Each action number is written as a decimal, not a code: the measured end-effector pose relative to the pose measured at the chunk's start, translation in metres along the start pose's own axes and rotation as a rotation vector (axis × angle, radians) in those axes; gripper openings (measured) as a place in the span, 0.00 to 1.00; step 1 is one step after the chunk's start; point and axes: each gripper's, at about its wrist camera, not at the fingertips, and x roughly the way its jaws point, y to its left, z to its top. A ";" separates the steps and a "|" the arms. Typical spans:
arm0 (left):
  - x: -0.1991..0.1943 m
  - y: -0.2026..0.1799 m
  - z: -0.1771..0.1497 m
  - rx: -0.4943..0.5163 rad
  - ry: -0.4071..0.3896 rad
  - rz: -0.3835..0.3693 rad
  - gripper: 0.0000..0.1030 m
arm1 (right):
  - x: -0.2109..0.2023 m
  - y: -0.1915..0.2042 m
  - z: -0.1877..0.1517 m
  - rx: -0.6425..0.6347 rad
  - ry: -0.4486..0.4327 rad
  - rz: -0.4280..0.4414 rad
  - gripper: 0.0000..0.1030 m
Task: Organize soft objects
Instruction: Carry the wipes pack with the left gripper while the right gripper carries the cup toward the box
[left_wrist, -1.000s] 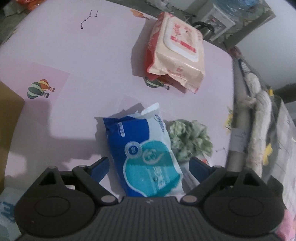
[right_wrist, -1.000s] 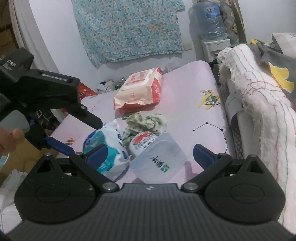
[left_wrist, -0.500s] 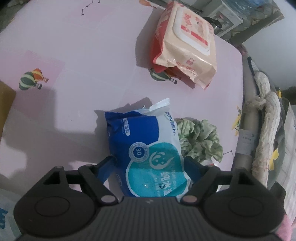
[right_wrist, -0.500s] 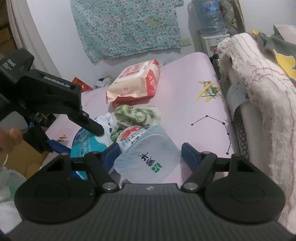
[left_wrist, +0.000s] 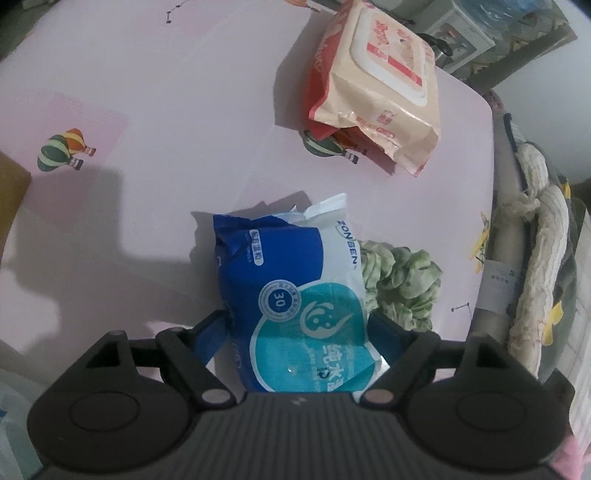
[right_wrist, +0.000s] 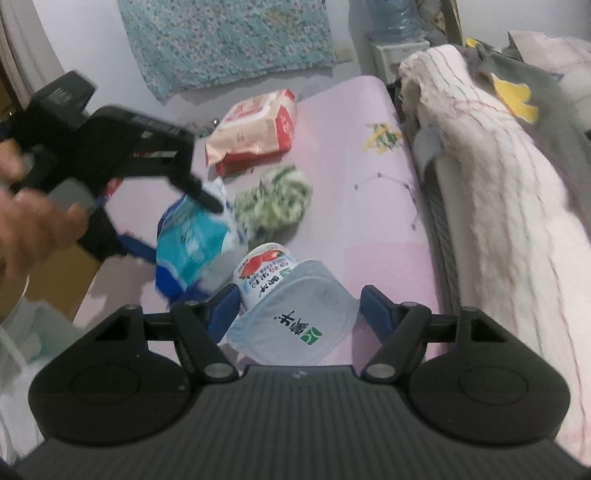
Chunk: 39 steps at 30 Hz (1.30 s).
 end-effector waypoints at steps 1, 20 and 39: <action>0.001 -0.001 0.000 0.005 -0.004 0.004 0.81 | -0.005 0.001 -0.004 -0.006 0.008 -0.002 0.69; -0.073 -0.010 -0.055 0.255 -0.035 -0.016 0.69 | -0.072 -0.003 -0.051 0.110 0.060 0.044 0.68; -0.319 0.204 -0.132 0.154 -0.400 -0.190 0.69 | -0.166 0.101 -0.010 0.057 -0.036 0.358 0.69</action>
